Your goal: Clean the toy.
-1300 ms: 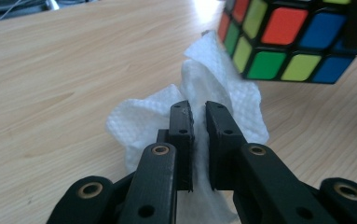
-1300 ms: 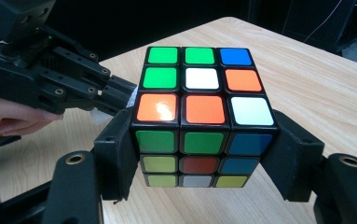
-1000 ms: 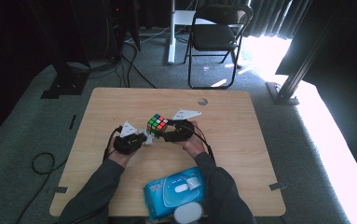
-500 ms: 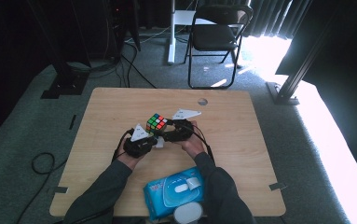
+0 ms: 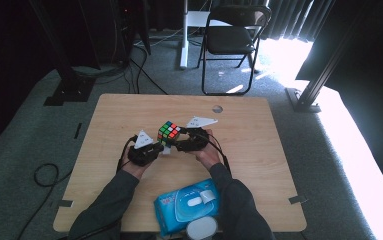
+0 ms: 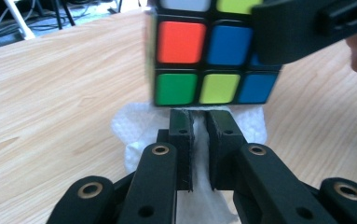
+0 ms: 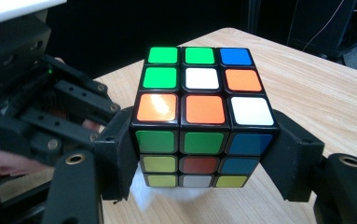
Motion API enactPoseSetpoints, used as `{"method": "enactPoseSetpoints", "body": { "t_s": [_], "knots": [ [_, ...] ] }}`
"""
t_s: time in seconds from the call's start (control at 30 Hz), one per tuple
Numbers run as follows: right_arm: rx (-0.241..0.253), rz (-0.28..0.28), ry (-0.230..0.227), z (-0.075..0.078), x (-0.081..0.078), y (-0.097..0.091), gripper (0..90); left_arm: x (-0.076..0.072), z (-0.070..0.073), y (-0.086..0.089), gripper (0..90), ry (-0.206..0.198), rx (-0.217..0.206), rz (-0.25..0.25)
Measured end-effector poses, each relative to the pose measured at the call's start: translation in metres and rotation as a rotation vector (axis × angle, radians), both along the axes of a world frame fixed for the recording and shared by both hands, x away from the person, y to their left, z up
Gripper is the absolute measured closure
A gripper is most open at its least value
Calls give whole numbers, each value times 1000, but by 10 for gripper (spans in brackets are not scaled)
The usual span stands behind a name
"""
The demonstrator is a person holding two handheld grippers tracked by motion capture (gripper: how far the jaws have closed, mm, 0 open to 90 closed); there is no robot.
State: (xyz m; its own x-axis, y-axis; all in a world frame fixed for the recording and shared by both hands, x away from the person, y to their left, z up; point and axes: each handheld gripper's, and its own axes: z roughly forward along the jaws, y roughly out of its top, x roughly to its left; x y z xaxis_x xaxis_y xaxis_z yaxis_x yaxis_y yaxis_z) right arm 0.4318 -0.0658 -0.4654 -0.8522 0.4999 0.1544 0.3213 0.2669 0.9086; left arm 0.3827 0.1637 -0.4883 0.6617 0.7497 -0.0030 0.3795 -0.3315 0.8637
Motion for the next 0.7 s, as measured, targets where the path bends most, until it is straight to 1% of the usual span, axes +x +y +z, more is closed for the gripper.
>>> {"method": "enactPoseSetpoints", "body": {
  "t_s": [0.07, 0.17, 0.2, 0.23, 0.3, 0.37, 0.5, 0.63, 0.7],
  "knots": [
    [1, -1, 0, 0, 0, -1, 344, 1, 1, 4, 821, -1, -5, 14],
    [-4, -3, -1, -1, 0, -3, 344, 2, 2, 12, 821, -2, -15, 49],
    [-4, -3, -1, -1, 0, -3, 344, 2, 2, 12, 821, -2, -15, 49],
    [-5, -5, 0, -1, 0, -3, 344, 3, 2, 18, 821, -1, -28, 72],
    [-14, -6, -2, -2, 0, -5, 344, 4, 3, 23, 821, -2, -33, 88],
    [-19, -11, 0, -3, 0, -6, 344, 3, 3, 26, 821, 0, -38, 93],
    [-17, -23, 4, -5, 1, -6, 344, 1, 3, 28, 821, -4, -33, 93],
    [-30, -32, 1, -6, 0, -5, 344, -1, 1, 28, 820, 1, -25, 90],
    [-45, -39, -1, -7, 0, -4, 344, -2, -2, 28, 819, 4, -16, 87]
  ]
}}
